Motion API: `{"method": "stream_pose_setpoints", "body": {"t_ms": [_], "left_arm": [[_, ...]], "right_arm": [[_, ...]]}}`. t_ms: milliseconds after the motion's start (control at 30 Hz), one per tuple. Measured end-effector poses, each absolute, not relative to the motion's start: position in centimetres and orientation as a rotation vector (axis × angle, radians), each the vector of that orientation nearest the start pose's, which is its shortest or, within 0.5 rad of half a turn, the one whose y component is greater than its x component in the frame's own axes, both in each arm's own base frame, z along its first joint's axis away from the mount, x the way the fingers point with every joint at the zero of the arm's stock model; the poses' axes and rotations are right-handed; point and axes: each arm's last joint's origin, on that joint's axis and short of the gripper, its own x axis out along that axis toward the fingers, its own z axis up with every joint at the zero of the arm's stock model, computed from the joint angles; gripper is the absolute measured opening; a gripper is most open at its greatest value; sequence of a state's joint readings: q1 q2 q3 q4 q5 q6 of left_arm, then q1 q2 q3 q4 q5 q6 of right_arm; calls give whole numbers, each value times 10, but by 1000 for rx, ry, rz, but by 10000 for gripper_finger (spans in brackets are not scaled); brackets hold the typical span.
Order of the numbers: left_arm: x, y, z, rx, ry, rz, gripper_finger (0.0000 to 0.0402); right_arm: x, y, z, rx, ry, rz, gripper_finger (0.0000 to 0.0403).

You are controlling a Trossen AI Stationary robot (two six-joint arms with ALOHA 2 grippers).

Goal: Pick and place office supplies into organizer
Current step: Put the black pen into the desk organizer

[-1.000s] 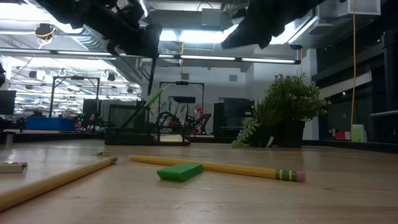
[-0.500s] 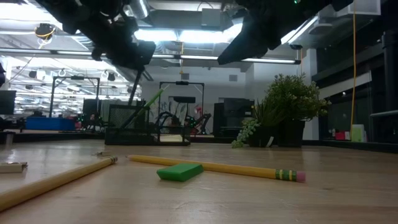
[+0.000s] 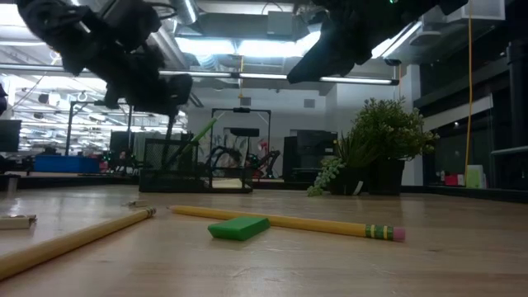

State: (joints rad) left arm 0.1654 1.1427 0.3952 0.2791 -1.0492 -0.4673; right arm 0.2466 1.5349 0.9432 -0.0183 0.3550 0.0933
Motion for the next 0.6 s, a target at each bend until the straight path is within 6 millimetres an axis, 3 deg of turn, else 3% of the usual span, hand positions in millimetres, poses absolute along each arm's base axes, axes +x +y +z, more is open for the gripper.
{"method": "stream_pose_setpoints", "body": {"t_ms": [267,600], "left_arm": [[192,57,173,-204,163,1234,25],[192,56,172,-242,159,1197,72]], "right_arm": [[318,70,226,-90,576,-132,2],[318,70,227,-83,564,-132,2]]}}
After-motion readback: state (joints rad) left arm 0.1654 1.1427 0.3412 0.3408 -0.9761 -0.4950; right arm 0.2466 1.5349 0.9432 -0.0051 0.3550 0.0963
